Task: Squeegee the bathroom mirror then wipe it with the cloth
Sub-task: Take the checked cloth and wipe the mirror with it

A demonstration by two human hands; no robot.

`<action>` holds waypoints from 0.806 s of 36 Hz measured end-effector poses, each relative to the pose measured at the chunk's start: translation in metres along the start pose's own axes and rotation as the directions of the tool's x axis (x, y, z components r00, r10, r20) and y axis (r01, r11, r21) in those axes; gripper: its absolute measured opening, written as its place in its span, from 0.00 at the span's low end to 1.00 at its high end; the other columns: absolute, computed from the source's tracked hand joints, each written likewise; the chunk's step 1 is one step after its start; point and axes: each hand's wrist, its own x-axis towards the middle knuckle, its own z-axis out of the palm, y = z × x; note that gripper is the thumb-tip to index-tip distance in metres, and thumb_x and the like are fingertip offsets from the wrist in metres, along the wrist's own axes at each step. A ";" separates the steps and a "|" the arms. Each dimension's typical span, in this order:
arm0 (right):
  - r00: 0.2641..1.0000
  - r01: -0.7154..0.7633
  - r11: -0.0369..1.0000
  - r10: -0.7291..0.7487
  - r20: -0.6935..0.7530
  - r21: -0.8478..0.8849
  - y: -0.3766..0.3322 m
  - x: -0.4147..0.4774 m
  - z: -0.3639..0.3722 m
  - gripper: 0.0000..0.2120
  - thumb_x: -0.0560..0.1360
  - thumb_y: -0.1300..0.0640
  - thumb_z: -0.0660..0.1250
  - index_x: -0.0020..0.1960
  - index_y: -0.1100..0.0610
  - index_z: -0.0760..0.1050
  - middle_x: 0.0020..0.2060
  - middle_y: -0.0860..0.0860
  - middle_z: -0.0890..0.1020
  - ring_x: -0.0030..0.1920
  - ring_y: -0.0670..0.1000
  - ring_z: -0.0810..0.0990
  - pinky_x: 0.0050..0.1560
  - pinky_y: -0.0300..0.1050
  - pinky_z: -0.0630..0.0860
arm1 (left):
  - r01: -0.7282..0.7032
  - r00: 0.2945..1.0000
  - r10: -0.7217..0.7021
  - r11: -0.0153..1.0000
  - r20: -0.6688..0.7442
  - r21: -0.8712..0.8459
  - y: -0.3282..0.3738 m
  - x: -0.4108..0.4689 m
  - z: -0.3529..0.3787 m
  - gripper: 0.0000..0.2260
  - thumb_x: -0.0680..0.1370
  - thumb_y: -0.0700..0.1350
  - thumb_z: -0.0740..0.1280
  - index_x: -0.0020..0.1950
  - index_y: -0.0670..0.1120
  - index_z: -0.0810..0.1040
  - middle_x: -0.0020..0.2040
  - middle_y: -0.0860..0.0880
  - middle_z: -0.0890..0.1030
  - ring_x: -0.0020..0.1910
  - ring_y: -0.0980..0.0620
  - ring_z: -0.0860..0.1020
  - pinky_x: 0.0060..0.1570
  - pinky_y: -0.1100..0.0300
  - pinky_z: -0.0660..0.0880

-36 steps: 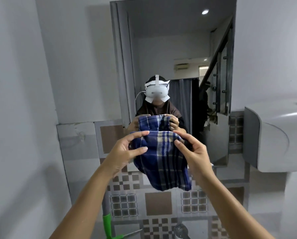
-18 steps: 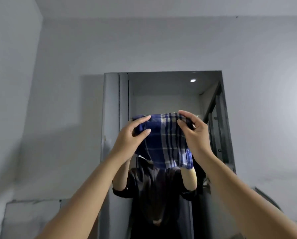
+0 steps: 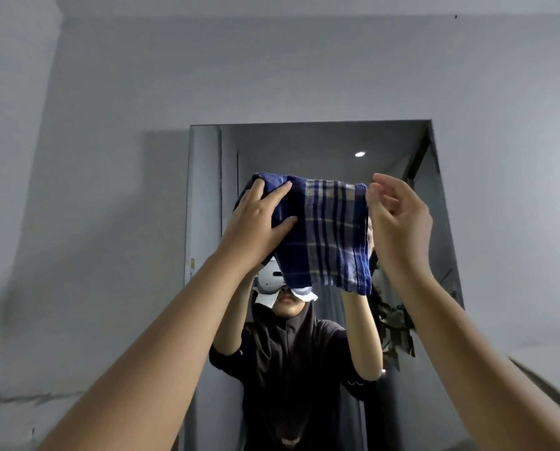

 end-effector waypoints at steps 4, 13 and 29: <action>0.997 0.076 0.985 -0.071 -0.035 0.153 -0.024 -0.018 0.009 0.12 0.77 0.63 0.62 0.59 0.59 0.76 0.52 0.50 0.82 0.51 0.41 0.80 0.54 0.30 0.74 | 0.004 1.000 -0.004 1.000 0.028 -0.006 0.001 0.000 -0.003 0.25 0.77 0.49 0.64 0.73 0.48 0.63 0.62 0.45 0.67 0.64 0.47 0.66 0.65 0.54 0.62; 0.918 0.050 0.996 -0.015 0.395 -0.077 0.002 -0.028 0.059 0.22 0.81 0.54 0.53 0.74 0.52 0.58 0.75 0.45 0.58 0.74 0.40 0.52 0.70 0.33 0.49 | 0.047 0.994 -0.021 0.966 0.103 -0.255 -0.009 0.007 -0.019 0.23 0.76 0.45 0.68 0.70 0.51 0.68 0.64 0.49 0.70 0.65 0.51 0.68 0.64 0.60 0.66; 0.881 0.376 0.783 -0.138 0.452 -0.496 0.001 -0.016 0.106 0.33 0.75 0.33 0.46 0.75 0.43 0.39 0.76 0.47 0.39 0.71 0.57 0.63 0.52 0.49 0.74 | 0.262 0.959 -0.236 0.949 -0.154 0.178 -0.048 -0.117 0.020 0.26 0.81 0.57 0.44 0.75 0.50 0.42 0.77 0.52 0.42 0.75 0.57 0.39 0.72 0.62 0.35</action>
